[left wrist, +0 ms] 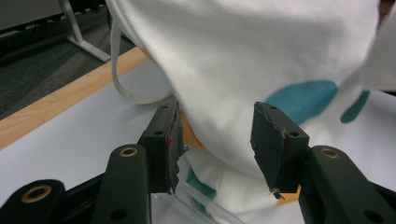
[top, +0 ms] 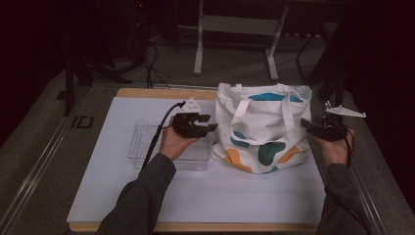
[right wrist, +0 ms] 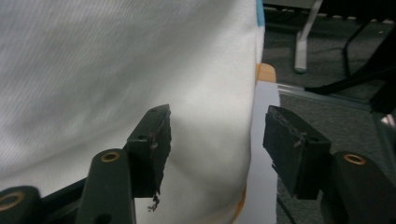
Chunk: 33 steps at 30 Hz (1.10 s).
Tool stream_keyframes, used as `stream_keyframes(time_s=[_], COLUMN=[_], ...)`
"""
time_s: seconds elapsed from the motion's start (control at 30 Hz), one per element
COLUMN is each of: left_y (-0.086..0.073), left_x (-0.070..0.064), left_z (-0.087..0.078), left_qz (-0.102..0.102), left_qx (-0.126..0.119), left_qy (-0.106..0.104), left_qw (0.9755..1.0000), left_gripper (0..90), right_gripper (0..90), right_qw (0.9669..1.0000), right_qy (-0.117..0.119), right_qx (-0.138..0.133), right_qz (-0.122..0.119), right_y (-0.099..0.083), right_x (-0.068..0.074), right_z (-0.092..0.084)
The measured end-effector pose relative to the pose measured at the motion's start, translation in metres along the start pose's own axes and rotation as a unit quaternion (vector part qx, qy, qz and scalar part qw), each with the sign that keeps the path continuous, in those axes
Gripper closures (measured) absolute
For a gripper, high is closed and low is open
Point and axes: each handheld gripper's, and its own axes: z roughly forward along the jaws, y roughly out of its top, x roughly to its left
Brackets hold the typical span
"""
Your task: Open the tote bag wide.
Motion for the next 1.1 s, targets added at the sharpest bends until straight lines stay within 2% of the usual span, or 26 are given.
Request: stream_keyframes(time_s=[0.1,0.17,0.23,0.3,0.4,0.47,0.53,0.6,0.63,0.67,0.7,0.77,0.83,0.9,0.97,1.1], left_y=[0.004,0.007,0.009,0.01,0.011,0.012,0.014,0.015,0.015,0.015,0.016,0.017,0.018,0.019,0.02,0.022], left_x=[0.003,0.005,0.008,0.01,0.013,0.015,0.015,0.014,0.014,0.011,0.009,0.006,0.004,0.002,0.0,-0.002], left_z=[0.005,0.009,0.014,0.019,0.028,0.033,0.037,0.04,0.04,0.043,0.044,0.045,0.044,0.042,0.04,0.033], left_qz=[0.0,0.002,-0.005,-0.014,-0.016,-0.021,-0.022,-0.024,-0.024,-0.024,-0.022,-0.016,-0.01,0.004,0.01,0.012], left_qx=[0.002,0.008,0.013,0.02,0.034,0.039,0.039,0.04,0.04,0.046,0.049,0.051,0.053,0.052,0.05,0.043], left_qy=[0.001,0.006,0.008,0.011,0.017,0.011,0.008,0.003,0.003,-0.004,-0.003,0.0,0.0,0.007,0.008,0.01], left_qw=[1.0,0.9999,0.9999,0.9996,0.9991,0.999,0.999,0.9989,0.9989,0.9986,0.9986,0.9986,0.9986,0.9986,0.9987,0.9989], left_gripper=[50.7,49.4,47.9,47.1,46.9,47.1,48.4,54.9,59.1,59.1,70.5,80.4,85.4,86.8,87.1,87.1], right_gripper=[37.2,35.1,34.7,33.2,33.2,33.3,36.5,44.3,44.3,47.2,58.8,70.8,81.8,85.7,86.5,87.0], right_qw=[0.9999,0.9996,0.9993,0.9986,0.9978,0.9972,0.9964,0.9953,0.9953,0.9952,0.9957,0.9964,0.997,0.9974,0.9978,0.9982], right_qy=[0.015,0.02,0.023,0.037,0.049,0.055,0.066,0.082,0.082,0.084,0.08,0.071,0.066,0.06,0.053,0.046], right_qx=[0.005,0.018,0.028,0.038,0.044,0.05,0.052,0.049,0.049,0.048,0.046,0.045,0.041,0.039,0.037,0.027], right_qz=[0.005,0.003,0.001,0.002,0.0,0.004,0.01,0.016,0.016,0.014,0.01,0.007,-0.001,-0.009,-0.018,-0.026], right_y=[0.004,0.006,0.007,0.007,0.008,0.009,0.01,0.01,0.01,0.01,0.011,0.011,0.011,0.011,0.012,0.012], right_x=[-0.003,-0.005,-0.007,-0.01,-0.013,-0.015,-0.017,-0.019,-0.019,-0.019,-0.019,-0.018,-0.017,-0.016,-0.014,-0.014], right_z=[0.005,0.009,0.012,0.017,0.02,0.022,0.023,0.024,0.024,0.023,0.022,0.021,0.019,0.015,0.011,0.002])
